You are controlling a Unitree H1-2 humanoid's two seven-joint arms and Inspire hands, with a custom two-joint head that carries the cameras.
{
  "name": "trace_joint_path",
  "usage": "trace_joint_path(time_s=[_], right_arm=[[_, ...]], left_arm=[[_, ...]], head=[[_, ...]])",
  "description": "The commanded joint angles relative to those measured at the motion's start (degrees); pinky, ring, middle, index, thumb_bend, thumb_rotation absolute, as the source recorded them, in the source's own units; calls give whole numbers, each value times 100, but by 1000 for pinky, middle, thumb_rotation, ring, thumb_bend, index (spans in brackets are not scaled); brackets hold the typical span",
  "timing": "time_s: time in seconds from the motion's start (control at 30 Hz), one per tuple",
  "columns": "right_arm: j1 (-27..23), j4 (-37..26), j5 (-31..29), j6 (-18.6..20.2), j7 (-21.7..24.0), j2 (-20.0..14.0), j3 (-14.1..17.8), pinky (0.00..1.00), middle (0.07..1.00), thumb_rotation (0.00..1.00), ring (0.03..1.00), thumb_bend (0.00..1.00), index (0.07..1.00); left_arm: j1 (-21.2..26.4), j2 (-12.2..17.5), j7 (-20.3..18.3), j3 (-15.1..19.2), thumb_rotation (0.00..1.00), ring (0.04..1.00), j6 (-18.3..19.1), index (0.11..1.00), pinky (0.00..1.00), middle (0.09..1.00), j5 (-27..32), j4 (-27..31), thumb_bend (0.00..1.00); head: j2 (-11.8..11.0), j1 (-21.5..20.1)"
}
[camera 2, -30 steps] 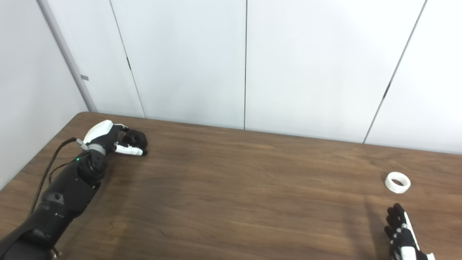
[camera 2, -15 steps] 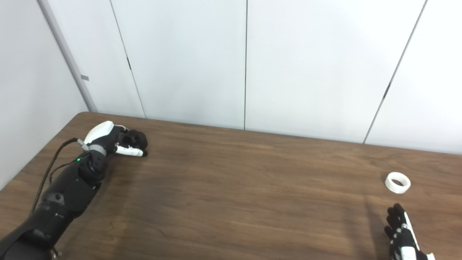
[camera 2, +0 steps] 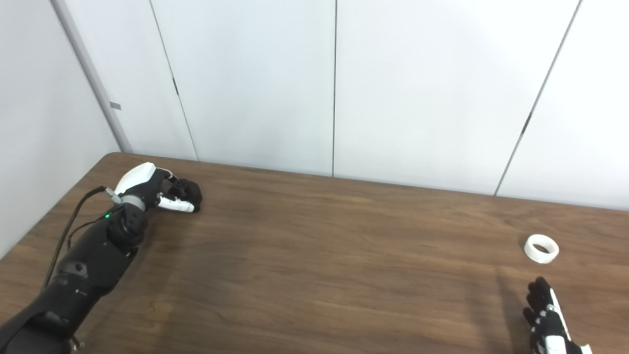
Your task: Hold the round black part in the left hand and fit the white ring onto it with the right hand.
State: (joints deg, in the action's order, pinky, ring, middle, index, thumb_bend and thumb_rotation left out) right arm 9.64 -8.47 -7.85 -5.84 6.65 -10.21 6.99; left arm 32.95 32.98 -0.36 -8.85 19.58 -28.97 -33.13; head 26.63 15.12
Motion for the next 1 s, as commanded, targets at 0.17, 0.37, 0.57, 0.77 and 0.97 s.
trace_joint_path(time_s=[0.17,0.37,0.57,0.77,0.97], right_arm=[[158,172,-57,-74,-19,150,-50,1000,990,1000,1000,488,996],[154,164,-61,-60,-31,159,-44,1000,987,1000,1000,486,992],[141,181,-77,-89,-20,159,-42,1000,992,1000,1000,491,997],[135,181,-123,-71,-4,159,-45,1000,989,1000,1000,504,994],[153,111,-12,3,-61,178,-65,1000,983,1000,1000,531,989]], left_arm=[[267,81,289,303,54,940,-360,488,1000,840,182,42,520],[244,77,331,292,48,924,-413,486,991,817,166,46,518],[196,139,330,150,47,924,-446,486,1000,807,0,152,519],[69,199,370,43,45,916,-529,487,1000,799,-206,385,520],[-323,230,444,-30,45,893,-543,487,1000,773,-570,1205,521]], head=[[-5,14],[-10,14],[-14,21],[22,-50],[69,-134]])
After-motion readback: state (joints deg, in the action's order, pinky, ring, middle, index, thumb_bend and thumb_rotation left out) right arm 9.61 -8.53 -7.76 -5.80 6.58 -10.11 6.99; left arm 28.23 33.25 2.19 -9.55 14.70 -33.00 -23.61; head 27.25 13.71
